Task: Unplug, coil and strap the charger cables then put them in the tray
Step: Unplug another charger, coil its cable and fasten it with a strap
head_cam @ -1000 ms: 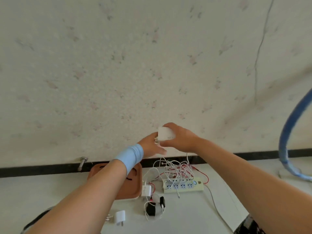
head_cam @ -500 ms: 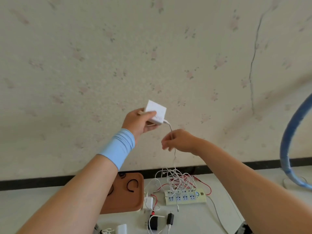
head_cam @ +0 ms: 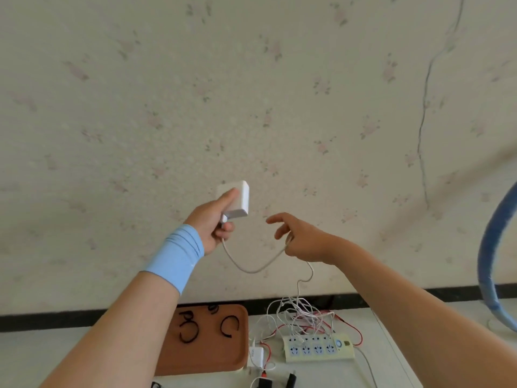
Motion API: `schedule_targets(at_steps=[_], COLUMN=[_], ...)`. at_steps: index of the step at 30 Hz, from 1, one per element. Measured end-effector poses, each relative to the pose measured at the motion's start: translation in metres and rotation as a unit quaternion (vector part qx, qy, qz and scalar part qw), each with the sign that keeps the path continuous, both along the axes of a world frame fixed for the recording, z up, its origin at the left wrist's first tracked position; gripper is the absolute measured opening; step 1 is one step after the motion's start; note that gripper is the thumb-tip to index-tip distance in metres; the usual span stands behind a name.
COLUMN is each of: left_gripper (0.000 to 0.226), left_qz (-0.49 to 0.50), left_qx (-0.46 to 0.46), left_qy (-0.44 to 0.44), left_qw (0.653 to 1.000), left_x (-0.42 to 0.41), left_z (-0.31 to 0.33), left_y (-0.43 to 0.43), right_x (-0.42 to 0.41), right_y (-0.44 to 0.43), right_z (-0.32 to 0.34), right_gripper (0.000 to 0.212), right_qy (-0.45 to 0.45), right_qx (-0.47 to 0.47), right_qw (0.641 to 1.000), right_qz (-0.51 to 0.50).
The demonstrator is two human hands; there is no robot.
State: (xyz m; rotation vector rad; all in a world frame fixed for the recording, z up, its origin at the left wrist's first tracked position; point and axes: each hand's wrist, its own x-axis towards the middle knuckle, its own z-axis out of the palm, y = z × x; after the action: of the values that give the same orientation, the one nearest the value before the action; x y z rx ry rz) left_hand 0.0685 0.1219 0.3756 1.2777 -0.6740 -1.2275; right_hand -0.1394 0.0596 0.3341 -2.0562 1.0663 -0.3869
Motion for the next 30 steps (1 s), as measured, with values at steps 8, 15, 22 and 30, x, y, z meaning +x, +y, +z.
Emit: schedule_targets(at_steps=[8,15,22,30], left_gripper=[0.024,0.034,0.037,0.023], left_qz=[-0.124,-0.051,-0.111,-0.269], left_qx=[0.057,0.035,-0.030,0.080], left_qy=[-0.199,-0.148,-0.206,-0.344], left_qw=[0.970,0.987,0.972,0.896], left_x=[-0.032,-0.040,-0.036,-0.032], left_z=[-0.008,-0.004,0.004,-0.003], left_y=[0.009,0.009,0.014,0.018], right_x=[0.007,-0.002,-0.006,-0.013], right_y=[0.012,0.017,0.019,0.011], right_z=[0.030,0.034,0.049,0.059], right_gripper=[0.076,0.096,0.033,0.029], right_qy=[-0.061,0.002,-0.249,-0.321], right_qx=[-0.083,0.054,0.184,0.150], right_qw=[0.995,0.998,0.951,0.916], right_qz=[0.018,0.029,-0.027,-0.186])
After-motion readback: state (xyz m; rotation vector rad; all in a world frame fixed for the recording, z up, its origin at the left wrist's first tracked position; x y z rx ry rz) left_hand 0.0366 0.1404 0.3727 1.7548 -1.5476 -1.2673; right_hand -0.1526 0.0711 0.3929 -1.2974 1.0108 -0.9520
